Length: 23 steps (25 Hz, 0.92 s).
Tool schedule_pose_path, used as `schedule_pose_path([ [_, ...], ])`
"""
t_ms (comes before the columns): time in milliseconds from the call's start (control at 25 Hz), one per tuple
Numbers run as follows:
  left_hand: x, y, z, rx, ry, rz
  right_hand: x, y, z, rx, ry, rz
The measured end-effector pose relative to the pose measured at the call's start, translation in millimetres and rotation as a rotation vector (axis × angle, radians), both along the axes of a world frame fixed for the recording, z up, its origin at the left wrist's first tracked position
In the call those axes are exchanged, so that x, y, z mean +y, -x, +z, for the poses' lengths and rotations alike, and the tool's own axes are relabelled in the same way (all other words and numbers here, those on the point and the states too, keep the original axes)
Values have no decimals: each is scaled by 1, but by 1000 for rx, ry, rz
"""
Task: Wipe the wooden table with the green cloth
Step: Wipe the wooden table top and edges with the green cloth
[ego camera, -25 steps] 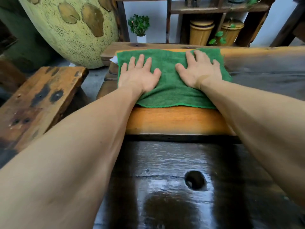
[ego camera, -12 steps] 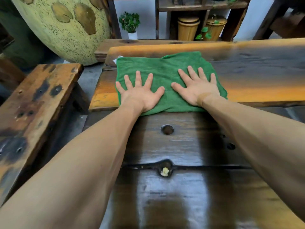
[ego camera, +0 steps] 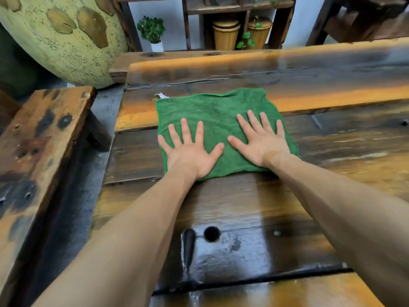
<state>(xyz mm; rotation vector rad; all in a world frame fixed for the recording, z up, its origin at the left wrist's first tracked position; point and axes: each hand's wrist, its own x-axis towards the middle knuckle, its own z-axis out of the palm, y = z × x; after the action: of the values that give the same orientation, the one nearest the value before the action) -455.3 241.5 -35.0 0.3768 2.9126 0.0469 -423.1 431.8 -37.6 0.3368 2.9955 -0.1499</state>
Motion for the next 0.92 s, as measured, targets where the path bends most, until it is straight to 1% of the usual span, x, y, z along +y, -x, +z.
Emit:
schedule_pose_path([
  [200, 3, -54, 5, -66, 3, -34, 0, -69, 3, -37, 27, -14],
  [480, 7, -133, 9, -150, 10, -38, 6, -141, 11, -150, 58, 4],
  [680, 12, -187, 10, -161, 22, 2, 12, -188, 9, -142, 64, 47],
  [920, 20, -247, 16, -224, 37, 61, 21, -242, 12, -189, 85, 89],
])
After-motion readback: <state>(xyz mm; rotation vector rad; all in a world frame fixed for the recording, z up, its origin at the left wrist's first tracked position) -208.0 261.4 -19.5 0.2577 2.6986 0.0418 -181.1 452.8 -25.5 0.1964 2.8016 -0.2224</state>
